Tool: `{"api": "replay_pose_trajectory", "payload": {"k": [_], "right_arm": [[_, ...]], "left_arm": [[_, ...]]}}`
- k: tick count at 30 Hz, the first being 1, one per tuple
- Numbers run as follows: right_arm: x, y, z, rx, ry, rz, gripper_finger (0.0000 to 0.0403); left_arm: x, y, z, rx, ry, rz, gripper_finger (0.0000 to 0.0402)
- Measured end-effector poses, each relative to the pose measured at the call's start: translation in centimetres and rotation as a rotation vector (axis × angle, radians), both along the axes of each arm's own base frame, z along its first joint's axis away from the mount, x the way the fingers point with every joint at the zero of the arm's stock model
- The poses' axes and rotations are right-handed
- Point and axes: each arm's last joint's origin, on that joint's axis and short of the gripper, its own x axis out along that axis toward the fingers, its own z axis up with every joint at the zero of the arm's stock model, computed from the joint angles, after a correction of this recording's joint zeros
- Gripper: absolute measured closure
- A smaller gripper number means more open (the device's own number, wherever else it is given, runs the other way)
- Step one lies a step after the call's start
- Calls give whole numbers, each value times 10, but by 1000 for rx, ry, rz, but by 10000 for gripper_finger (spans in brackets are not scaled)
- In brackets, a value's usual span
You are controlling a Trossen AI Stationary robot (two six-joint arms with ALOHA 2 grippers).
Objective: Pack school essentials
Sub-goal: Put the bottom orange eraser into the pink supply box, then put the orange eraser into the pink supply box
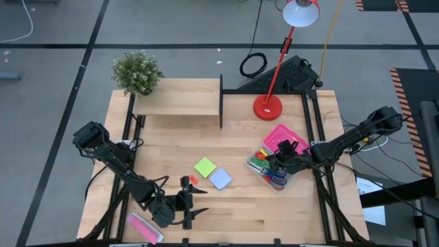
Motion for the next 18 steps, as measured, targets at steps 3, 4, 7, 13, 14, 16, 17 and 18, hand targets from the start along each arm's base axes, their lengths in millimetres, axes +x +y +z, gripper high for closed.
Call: {"api": "replay_pose_trajectory", "payload": {"k": [3, 4, 7, 13, 14, 16, 17, 18], "right_arm": [[0, 1, 0, 17, 9, 17, 339], [0, 1, -1, 18, 10, 18, 328], [0, 1, -1, 28, 15, 30, 297], [-1, 0, -2, 19, 39, 40, 257], [-1, 0, -2, 14, 39, 43, 254], [-1, 0, -1, 2, 37, 55, 251], [-1, 0, 0, -6, 37, 63, 251], [0, 1, 2, -7, 30, 68, 251]], "left_arm": [[0, 0, 0, 0, 0, 0, 126], [0, 0, 0, 1, 1, 0, 126], [0, 0, -1, 8, 7, -1, 126], [-2, 3, -5, 12, 42, 15, 126], [-2, 3, -5, 8, 43, 17, 126], [-2, 3, -5, 4, 43, 19, 126], [-2, 3, -5, 5, 43, 19, 126], [-2, 3, -5, 7, 46, 19, 126]]}}
